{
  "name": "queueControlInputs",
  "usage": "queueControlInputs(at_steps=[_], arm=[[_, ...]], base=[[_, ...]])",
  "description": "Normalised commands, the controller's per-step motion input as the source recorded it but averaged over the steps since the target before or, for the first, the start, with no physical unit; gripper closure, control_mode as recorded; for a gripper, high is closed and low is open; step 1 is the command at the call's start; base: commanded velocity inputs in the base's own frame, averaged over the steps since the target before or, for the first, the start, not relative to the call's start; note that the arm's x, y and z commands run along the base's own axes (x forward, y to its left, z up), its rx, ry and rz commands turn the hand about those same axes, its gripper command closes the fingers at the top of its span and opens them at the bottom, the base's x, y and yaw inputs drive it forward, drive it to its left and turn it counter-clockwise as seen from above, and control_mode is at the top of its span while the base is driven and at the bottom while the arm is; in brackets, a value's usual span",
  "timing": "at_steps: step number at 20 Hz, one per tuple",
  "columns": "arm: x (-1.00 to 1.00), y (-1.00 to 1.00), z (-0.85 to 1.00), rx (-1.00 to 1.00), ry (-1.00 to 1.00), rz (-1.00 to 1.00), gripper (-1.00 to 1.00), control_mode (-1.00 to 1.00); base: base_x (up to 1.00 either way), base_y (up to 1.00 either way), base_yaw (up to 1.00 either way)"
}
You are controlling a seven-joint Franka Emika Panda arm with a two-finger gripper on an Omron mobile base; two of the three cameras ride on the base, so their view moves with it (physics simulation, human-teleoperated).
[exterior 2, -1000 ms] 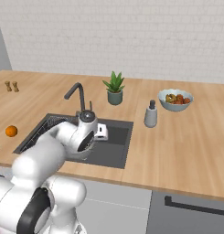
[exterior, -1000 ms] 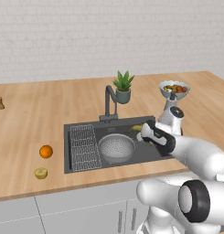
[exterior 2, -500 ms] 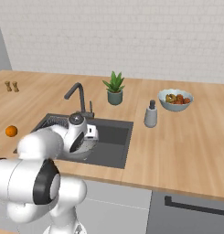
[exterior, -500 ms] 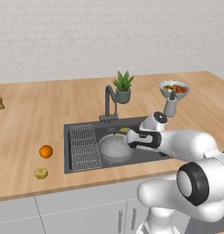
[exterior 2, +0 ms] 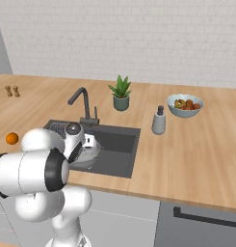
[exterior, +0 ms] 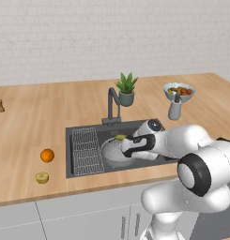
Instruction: Put the colander in the sink, put the kiwi, banana, orange in the colander, and turn on the sink faucet and pour water over the colander.
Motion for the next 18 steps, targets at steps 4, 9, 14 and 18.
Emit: queueControlInputs(at_steps=[4,9,14,18], arm=[[0.11,0.12,-0.28,0.00,0.00,0.00,1.00,-1.00],[0.04,0.01,-0.31,0.00,0.00,0.00,1.00,-1.00],[0.00,0.00,-0.26,0.00,0.00,0.00,1.00,-1.00],[0.00,0.00,-0.18,0.00,0.00,0.00,1.00,-1.00]], base=[[0.00,0.00,0.00],[0.00,0.00,0.00],[0.00,0.00,0.00],[0.00,0.00,0.00]])
